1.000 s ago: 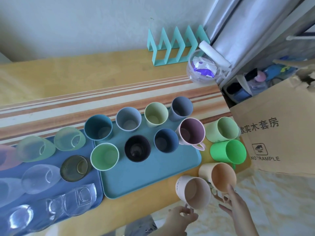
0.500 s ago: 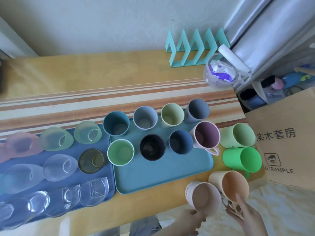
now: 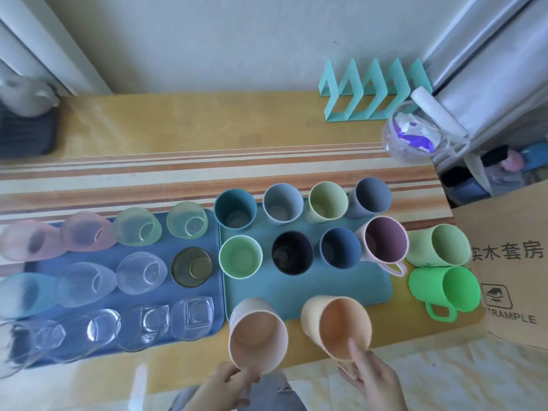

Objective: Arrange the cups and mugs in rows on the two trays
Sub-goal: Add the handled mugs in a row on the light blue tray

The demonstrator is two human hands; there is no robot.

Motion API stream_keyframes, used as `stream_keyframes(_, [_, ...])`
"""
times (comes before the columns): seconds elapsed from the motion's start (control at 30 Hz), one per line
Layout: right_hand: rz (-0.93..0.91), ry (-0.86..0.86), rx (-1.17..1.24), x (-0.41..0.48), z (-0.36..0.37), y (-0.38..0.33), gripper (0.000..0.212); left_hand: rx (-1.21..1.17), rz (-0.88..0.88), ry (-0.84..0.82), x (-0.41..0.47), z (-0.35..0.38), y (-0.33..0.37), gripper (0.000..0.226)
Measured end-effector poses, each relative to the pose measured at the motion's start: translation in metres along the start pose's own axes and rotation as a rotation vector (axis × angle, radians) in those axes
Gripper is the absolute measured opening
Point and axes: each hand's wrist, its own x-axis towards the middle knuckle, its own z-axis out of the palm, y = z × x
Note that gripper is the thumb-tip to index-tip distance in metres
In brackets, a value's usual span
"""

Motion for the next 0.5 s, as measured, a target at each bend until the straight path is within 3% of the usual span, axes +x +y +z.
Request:
stream_keyframes(0.13, [-0.075, -0.048, 0.021, 0.0, 0.037, 0.0, 0.051, 0.02, 0.123, 0.07, -0.004, 0.0, 0.018, 0.034])
stream_keyframes(0.3, [-0.096, -0.059, -0.063, 0.003, 0.054, 0.006, 0.083, -0.004, 0.085, 0.043, -0.004, 0.001, 0.025, 0.036])
stream_keyframes(0.43, [-0.088, -0.084, -0.085, 0.005, 0.06, 0.007, 0.036, -0.036, 0.082, 0.093, 0.004, -0.003, 0.031, 0.044])
stream_keyframes(0.5, [-0.085, -0.092, -0.108, 0.006, 0.062, 0.004, 0.027, -0.043, 0.085, 0.112, 0.004, -0.006, 0.035, 0.047])
